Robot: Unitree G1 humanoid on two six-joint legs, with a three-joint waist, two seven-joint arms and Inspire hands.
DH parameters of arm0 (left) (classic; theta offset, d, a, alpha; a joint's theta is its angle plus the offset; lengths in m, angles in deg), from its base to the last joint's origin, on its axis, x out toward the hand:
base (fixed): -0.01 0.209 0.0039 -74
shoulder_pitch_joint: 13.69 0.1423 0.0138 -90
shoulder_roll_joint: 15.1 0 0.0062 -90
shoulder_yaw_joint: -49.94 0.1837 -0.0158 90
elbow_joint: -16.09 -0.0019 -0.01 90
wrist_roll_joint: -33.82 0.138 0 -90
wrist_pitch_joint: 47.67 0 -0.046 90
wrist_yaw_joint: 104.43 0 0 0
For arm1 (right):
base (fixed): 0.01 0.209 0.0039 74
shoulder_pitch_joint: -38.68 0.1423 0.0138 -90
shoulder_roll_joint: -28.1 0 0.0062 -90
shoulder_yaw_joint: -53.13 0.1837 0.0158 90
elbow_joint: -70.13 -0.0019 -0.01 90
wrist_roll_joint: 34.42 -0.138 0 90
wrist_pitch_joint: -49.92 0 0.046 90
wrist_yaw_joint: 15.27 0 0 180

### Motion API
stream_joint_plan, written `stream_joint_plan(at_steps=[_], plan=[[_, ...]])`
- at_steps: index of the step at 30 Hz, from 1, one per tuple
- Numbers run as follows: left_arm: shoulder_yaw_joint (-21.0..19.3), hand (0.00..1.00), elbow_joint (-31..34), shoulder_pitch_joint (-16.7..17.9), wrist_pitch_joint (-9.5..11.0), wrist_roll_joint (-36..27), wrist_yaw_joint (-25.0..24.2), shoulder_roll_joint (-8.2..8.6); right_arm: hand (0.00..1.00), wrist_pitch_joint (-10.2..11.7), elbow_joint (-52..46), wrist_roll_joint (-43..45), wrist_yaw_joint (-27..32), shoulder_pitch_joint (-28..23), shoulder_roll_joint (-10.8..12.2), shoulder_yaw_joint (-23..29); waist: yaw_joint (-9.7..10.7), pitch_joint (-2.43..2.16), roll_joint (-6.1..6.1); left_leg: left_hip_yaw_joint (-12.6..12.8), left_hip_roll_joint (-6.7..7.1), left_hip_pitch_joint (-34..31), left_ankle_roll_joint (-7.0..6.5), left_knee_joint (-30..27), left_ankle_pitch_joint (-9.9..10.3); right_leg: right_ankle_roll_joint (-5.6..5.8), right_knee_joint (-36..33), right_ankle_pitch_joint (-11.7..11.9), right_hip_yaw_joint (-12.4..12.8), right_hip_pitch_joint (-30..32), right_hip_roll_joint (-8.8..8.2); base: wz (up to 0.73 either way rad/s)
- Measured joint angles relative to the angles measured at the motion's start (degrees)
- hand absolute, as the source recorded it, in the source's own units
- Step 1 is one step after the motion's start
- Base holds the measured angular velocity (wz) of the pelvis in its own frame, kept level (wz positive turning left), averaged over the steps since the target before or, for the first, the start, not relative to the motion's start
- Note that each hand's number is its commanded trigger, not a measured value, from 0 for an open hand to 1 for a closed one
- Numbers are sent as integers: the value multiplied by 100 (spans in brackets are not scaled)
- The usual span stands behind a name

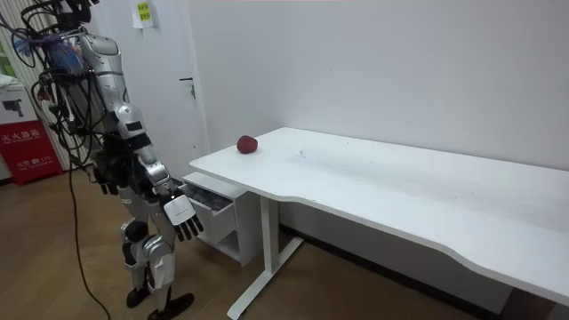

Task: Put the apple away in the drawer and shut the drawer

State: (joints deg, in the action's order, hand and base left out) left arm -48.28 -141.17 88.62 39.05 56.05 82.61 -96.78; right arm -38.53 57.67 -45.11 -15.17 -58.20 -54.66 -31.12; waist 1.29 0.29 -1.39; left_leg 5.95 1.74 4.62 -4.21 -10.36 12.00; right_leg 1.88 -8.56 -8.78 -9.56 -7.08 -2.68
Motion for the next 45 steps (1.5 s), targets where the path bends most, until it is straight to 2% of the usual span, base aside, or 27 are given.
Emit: stream_joint_plan(at_steps=[8, 10, 12, 13, 14, 15, 18, 19, 20, 22, 24, 27, 30, 35, 38, 39, 40, 43, 45], plan=[[-3, 0, 4, -27, 0, -12, 2, 0, 0, 32, -1, -118, 30, 7, 0, -7, -17, 11, -18, 16, -3, -13, 0, 8, 0, 0, -5, 0, 38, 23, 4, 0], [-4, 0, 3, -31, 0, -16, 21, 3, 0, 32, -3, -397, 69, 12, 3, 1, -17, 3, -12, 41, -8, -23, 0, 7, 0, 0, -6, 0, 163, 24, 17, -4], [-33, 0, -4, -52, 1, 0, 47, 12, 0, 32, 3, -755, 138, 11, 16, 40, 0, 9, -28, 44, -9, -22, 0, 5, 0, 0, -6, 0, 156, 21, 19, -2], [-104, 0, -26, -31, 8, -2, 131, 39, 0, 30, 11, -1083, 188, -4, 25, 146, 2, -6, -2, 44, -8, -13, 0, 16, 0, 0, -5, 0, 158, 23, 19, 0], [-139, 0, -26, -26, 10, -2, 157, 48, 0, 22, 15, -1265, 188, -23, 25, 236, 4, 14, -36, 49, -7, 0, 0, 28, 0, 0, -4, 0, 161, 25, 19, 0], [-246, 0, -17, -21, 23, -3, 160, 51, 0, 18, -5, -1632, 188, -83, 25, 407, 8, -8, -2, 64, -10, 13, 0, 30, 0, 0, -6, 0, 155, 28, 20, -5], [-433, 0, 92, 58, 119, -20, 256, 18, 0, 10, -30, -2548, 281, -94, 20, 1059, 126, -17, 2, 93, -11, -5, 0, 28, 0, 0, -13, 0, 156, 23, 16, -3], [-555, 0, 54, 103, 122, -19, 307, 10, 0, 4, -42, -3041, 352, -102, 17, 1396, 185, -16, -52, 100, -11, 8, 0, 28, 0, 0, -14, 0, 157, 15, 15, -4], [-630, 0, 26, 105, 121, -19, 343, 8, 0, -4, -80, -3342, 410, -112, 17, 1559, 197, -26, -2, 119, -14, 16, 0, 25, 0, 0, -14, 0, 166, 14, 16, -10], [-775, 0, 36, 157, 124, -40, 386, 1, 0, -24, -354, -4499, 565, -207, 13, 2040, 276, -13, -29, 175, -14, 62, 0, 34, 0, 0, -11, 0, 217, 5, 17, -14], [-797, 0, 91, 238, 135, -40, 410, -3, 0, -16, -607, -5187, 706, -230, 19, 2421, 408, -22, -30, 182, -13, 89, 0, 57, 0, -1, -15, -2, 234, 13, 17, -6], [-797, 0, 91, 253, 200, -30, 418, -77, 0, 67, -925, -6077, 954, -221, 21, 2909, 561, -33, -66, 188, -12, 81, 0, 49, 1, -6, -18, -5, 235, 24, 15, -2], [-809, 0, 94, 226, 210, -31, 418, -114, 0, 217, -1060, -6421, 1203, -111, 19, 3270, 615, -65, -90, 255, -20, 39, 4, 49, -3, -15, -55, -10, 308, 112, 22, -10], [-803, 0, 99, 210, 213, -143, 392, -173, 0, 347, -1660, -7034, 1681, -94, 5, 3398, 634, -72, -111, 359, -29, -23, 1, 47, -7, -15, -137, -10, 393, 231, 25, -11], [-805, 0, 338, 241, 213, -133, 362, -194, 0, 508, -2431, -7221, 2073, -96, 3, 3432, 629, -77, -116, 431, -28, -89, -1, 44, -7, -14, -162, -9, 467, 309, 24, -12], [-805, 0, 412, 252, 210, -132, 363, -217, 0, 592, -2715, -7235, 2175, -98, 3, 3431, 635, -61, -106, 434, -31, -101, -4, 45, -8, -14, -174, -9, 469, 330, 25, 0], [-805, 0, 529, 274, 213, -133, 363, -234, 0, 667, -2928, -7235, 2299, -93, -9, 3442, 658, -71, -139, 428, -39, -99, -4, 46, -8, -14, -190, -9, 460, 331, 30, 0], [-848, 0, 694, 294, 290, -138, 362, -256, 0, 785, -3408, -7235, 2760, -22, -34, 3657, 652, -50, -156, 425, -48, -105, -3, 54, -8, -14, -205, -10, 455, 342, 38, 0], [-860, 0, 836, 355, 326, -133, 355, -256, 0, 866, -3775, -7216, 3051, -6, -85, 3704, 679, -65, -195, 426, -47, -137, -3, 55, -9, -14, -216, -10, 457, 380, 39, 0]])
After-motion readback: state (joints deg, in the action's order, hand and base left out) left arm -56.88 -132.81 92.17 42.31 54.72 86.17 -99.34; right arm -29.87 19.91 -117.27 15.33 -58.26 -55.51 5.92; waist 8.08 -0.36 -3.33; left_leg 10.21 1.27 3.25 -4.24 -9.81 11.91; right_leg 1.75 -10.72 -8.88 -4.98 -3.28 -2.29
